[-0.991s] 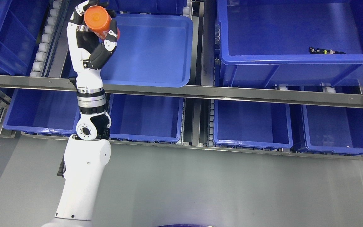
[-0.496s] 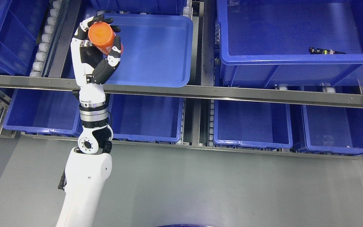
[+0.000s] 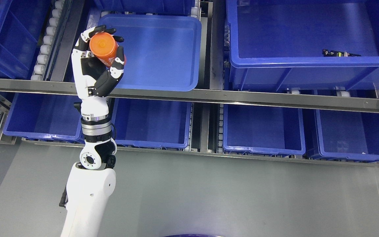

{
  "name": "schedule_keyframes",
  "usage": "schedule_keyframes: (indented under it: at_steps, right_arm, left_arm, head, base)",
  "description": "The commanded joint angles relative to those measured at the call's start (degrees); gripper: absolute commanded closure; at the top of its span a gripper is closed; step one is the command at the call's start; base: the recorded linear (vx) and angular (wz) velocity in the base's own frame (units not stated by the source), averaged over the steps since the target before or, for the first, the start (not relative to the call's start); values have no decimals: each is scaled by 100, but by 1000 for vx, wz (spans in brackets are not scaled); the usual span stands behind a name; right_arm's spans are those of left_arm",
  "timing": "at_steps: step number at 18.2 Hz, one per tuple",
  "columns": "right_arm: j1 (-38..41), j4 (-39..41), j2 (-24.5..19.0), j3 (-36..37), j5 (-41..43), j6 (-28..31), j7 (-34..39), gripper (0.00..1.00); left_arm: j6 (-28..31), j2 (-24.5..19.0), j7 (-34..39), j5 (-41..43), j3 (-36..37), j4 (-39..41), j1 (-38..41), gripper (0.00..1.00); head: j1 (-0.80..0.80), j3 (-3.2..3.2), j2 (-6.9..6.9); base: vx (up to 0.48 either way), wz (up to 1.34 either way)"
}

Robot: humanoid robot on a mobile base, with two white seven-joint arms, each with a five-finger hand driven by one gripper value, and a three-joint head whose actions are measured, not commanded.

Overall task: Grab orange capacitor from left shelf to right desk
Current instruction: 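Lower the held capacitor down past the shelf edge toward the robot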

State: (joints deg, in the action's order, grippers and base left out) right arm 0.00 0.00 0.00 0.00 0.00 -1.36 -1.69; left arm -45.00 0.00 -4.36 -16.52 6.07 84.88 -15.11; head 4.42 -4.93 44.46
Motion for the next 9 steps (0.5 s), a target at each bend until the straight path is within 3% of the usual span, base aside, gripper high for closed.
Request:
schedule_keyframes:
  at_steps: [1, 9]
  right_arm:
    - [114, 100, 100, 70, -18, 4, 2, 0]
    - [114, 100, 100, 70, -18, 4, 2, 0]
  left_arm:
    - [0, -100, -4, -1, -18, 248, 140, 100]
    - [0, -100, -13, -1, -9, 493, 464, 100]
  head:
    - [0, 0, 0]
    - [0, 0, 0]
  base:
    - [0, 0]
    - [0, 0]
